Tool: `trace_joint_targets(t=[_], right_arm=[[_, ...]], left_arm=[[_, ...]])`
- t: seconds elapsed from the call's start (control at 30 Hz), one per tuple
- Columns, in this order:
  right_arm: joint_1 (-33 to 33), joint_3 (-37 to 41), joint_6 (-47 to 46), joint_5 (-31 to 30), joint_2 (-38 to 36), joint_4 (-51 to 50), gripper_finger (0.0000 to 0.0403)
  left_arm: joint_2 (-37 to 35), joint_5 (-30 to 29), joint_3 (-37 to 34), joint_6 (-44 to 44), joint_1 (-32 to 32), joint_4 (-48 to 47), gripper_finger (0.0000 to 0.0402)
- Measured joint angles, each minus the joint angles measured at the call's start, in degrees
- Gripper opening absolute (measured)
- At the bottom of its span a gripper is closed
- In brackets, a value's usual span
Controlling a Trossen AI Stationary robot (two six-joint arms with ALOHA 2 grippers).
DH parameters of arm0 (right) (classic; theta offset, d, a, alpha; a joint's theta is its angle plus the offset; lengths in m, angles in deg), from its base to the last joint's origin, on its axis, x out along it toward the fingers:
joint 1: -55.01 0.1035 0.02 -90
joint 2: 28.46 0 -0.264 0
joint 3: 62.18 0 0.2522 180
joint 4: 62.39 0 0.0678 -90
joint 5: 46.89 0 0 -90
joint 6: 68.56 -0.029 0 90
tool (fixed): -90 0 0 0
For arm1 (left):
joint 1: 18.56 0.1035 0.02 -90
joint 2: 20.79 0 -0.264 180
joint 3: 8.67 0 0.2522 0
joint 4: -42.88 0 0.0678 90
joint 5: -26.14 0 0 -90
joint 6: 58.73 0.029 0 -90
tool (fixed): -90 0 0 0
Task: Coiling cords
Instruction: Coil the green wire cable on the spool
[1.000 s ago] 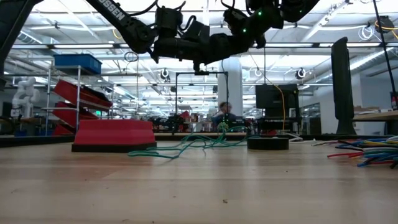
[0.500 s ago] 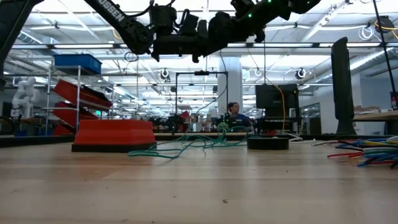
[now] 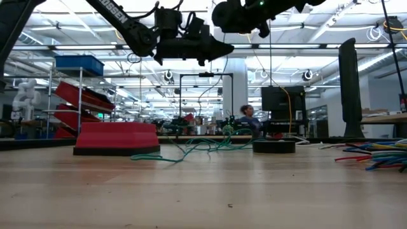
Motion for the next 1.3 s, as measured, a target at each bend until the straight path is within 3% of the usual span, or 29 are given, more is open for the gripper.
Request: trace_joint_targets(t=[0.3,0.8,1.07,1.3], right_arm=[[0.72,0.00,0.08,2.32,-2.45,-1.96,0.0000],[1.50,0.00,-1.88,5.60,-2.40,-11.88,0.0000],[1.50,0.00,-1.93,5.57,-2.40,-13.39,0.0000],[1.49,0.00,-0.48,5.57,-2.40,-13.48,0.0000]], left_arm=[[1.40,7.81,0.00,3.89,0.99,-2.27,0.0077],[9.17,34.95,0.00,4.48,3.90,-2.71,0.0077],[9.22,36.97,0.00,3.60,5.10,-3.14,0.0077],[9.22,36.48,0.00,4.96,2.44,-5.53,0.0077]])
